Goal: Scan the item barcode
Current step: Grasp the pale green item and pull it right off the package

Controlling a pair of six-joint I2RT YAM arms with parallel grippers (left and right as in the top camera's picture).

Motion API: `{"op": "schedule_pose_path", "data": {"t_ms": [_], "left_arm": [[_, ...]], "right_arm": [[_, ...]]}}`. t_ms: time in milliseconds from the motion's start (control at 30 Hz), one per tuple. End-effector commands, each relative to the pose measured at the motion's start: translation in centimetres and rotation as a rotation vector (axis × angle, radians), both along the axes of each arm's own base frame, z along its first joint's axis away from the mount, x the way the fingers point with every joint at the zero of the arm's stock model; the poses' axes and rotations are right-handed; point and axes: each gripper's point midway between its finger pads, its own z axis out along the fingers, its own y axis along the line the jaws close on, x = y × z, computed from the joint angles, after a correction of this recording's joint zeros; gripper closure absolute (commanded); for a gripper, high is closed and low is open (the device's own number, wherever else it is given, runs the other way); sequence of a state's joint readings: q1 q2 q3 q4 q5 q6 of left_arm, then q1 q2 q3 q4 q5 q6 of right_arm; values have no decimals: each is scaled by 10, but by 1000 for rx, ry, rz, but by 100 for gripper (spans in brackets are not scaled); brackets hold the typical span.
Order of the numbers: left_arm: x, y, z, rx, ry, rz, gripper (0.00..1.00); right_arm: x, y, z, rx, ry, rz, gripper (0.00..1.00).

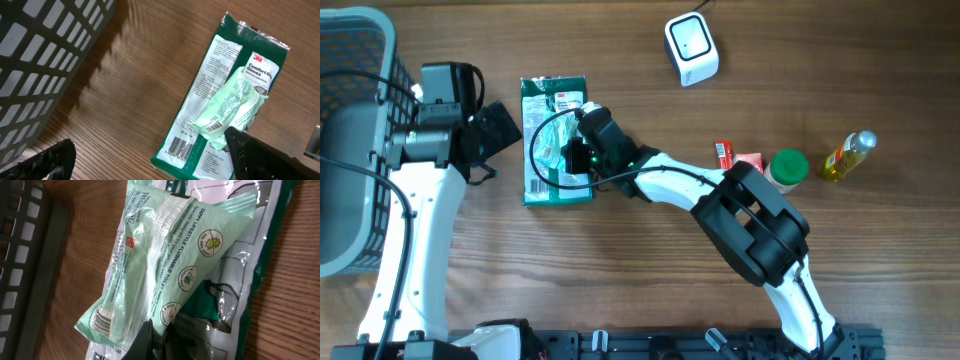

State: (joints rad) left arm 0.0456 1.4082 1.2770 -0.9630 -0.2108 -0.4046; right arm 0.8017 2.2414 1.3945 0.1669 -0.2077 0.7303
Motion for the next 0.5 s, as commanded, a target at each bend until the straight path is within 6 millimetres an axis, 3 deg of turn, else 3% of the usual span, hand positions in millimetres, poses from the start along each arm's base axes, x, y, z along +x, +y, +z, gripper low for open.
{"op": "schedule_pose_path", "data": {"t_ms": [0,133,233,333,467], "left_arm": [[1,-2,0,2,2,-12,0],[1,-2,0,2,2,-12,0],[1,-2,0,2,2,-12,0],[1,-2,0,2,2,-13,0],[1,-2,0,2,2,-12,0]], "right_arm": [[1,-2,20,30,-7,17,96],[5,-19,65,-4,-94,56,96],[4,-37,75,-41,-67,44,96],[4,-63,73,-95,-4,12,96],[-4,-105,47,-210,143,-34,96]]}}
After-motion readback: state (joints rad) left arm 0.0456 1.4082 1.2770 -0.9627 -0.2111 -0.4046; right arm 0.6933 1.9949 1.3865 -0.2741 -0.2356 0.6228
